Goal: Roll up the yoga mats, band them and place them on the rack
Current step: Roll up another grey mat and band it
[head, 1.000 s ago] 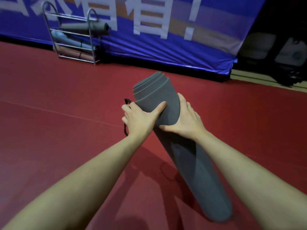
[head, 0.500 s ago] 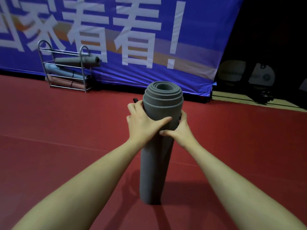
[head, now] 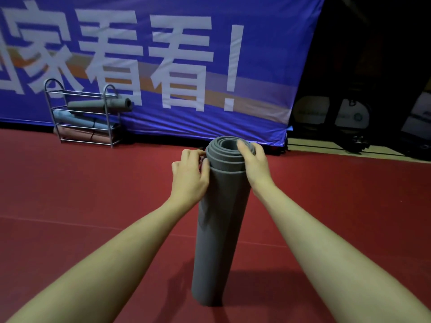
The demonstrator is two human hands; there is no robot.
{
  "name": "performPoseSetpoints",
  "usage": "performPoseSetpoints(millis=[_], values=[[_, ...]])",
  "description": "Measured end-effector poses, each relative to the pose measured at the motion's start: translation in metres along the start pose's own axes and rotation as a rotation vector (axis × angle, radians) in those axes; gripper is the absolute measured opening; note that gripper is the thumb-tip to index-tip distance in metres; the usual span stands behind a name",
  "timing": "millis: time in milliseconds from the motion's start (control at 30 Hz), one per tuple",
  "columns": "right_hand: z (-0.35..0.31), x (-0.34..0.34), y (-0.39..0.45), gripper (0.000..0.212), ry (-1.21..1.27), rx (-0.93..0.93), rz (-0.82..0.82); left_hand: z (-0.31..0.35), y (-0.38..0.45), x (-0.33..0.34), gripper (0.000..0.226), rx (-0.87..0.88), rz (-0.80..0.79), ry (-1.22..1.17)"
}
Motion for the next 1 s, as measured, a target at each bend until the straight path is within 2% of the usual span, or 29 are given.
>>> performPoseSetpoints(millis=[67,167,233,367,533,633,733,833,933,1000], values=[[-0.003,0.001,0.002,0.055,-0.033,-0.044,0.009,0.003,0.013,-0.004,0.032,0.029,0.112,0.004],[-0.005,0.006,0.004,0.055,-0.025,-0.096,0.024,0.011,0.036,-0.014,0.045,-0.030,0.214,-0.084],[-0.005,0.007,0.006,0.052,-0.048,-0.145,0.016,0.016,0.051,-0.013,0.047,-0.045,0.169,-0.097],[-0.005,0.009,0.005,0.047,-0.141,-0.330,-0.011,0.030,0.063,-0.005,0.027,0.124,0.122,-0.053],[-0.005,0.016,0.001,0.043,-0.120,-0.418,-0.078,0.030,0.051,0.011,0.018,0.277,0.068,0.067],[-0.003,0.017,0.005,0.031,-0.107,-0.404,-0.078,0.020,0.038,0.015,0.030,0.338,0.079,0.057],[0.001,0.016,0.010,0.020,-0.108,-0.342,-0.062,0.016,0.030,0.018,0.028,0.438,0.122,0.099],[0.000,0.014,0.015,0.026,-0.066,-0.240,-0.073,0.014,0.028,0.021,0.028,0.548,0.141,0.133],[-0.007,0.019,0.022,0.030,0.004,-0.131,-0.075,0.014,0.028,0.026,0.031,0.623,0.091,0.201],[-0.009,0.021,0.026,0.027,-0.048,-0.148,-0.067,0.014,0.029,0.027,0.036,0.632,0.038,0.187]])
Point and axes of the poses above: each hand's wrist, its own y-axis towards the middle knuckle, its own x-axis out of the palm, z = x × y, the point moved 1 cm from there along y, towards the middle knuckle, and after that the axes turned 12 degrees about z, right-handed, at the moved point
